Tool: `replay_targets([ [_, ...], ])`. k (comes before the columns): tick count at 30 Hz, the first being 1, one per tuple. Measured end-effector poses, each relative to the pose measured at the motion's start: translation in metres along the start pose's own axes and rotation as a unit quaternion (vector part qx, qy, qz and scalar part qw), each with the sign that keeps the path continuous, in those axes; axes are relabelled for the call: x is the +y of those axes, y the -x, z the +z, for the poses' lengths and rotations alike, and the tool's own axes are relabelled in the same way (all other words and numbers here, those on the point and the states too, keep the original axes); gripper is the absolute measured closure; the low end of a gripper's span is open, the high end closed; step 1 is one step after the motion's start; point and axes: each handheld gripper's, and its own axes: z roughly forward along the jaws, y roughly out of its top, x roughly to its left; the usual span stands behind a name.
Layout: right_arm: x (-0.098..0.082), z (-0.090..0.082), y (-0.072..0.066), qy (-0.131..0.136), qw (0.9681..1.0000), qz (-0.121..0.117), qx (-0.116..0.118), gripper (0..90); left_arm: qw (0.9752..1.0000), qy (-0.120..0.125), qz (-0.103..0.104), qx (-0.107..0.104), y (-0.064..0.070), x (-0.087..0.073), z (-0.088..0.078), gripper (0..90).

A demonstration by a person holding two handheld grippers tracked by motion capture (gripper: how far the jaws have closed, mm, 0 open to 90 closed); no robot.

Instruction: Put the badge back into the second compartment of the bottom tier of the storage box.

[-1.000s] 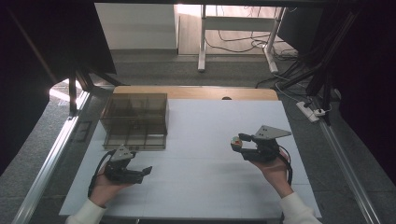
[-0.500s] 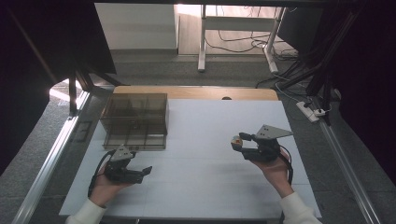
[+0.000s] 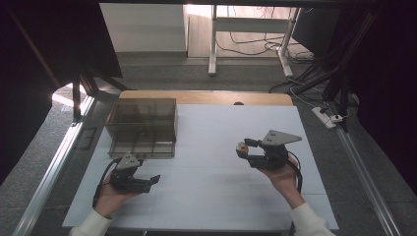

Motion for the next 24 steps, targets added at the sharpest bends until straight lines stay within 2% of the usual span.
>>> replay_targets([
  [15,0.016,0.025,-0.014,0.009,0.9996,-0.013,0.024,47.0,1.0000,0.002,0.000,0.000,-0.001,0.000,-0.001,11.3],
  [24,0.020,0.033,-0.018,0.011,0.9993,-0.016,0.031,47.0,1.0000,0.001,0.001,0.000,0.000,0.000,-0.001,11.3],
])
